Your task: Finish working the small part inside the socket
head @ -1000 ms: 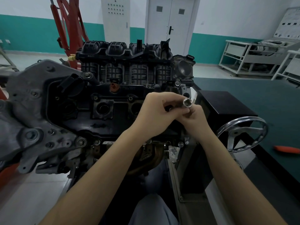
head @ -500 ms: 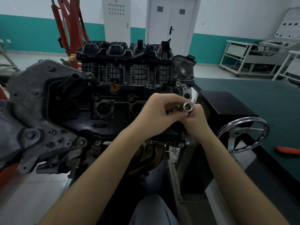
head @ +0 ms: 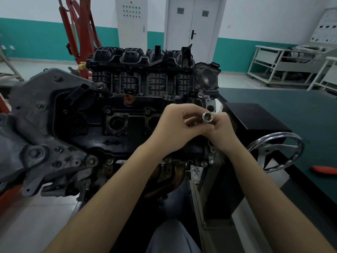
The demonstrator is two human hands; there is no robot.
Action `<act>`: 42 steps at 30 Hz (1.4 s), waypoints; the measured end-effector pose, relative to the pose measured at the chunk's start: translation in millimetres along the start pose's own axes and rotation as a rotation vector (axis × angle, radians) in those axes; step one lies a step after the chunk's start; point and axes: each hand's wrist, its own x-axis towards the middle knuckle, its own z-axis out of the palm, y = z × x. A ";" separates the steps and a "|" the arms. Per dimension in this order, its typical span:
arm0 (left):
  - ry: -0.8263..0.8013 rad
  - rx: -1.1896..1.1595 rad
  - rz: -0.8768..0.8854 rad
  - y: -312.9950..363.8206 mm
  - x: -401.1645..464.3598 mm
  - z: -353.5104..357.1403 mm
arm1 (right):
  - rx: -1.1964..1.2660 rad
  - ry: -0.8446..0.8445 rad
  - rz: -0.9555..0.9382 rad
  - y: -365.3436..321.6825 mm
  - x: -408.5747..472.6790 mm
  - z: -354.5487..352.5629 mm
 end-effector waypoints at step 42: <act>0.111 0.043 0.072 7.5 -7.6 4.2 | -0.161 0.217 -0.214 25.7 -11.9 12.7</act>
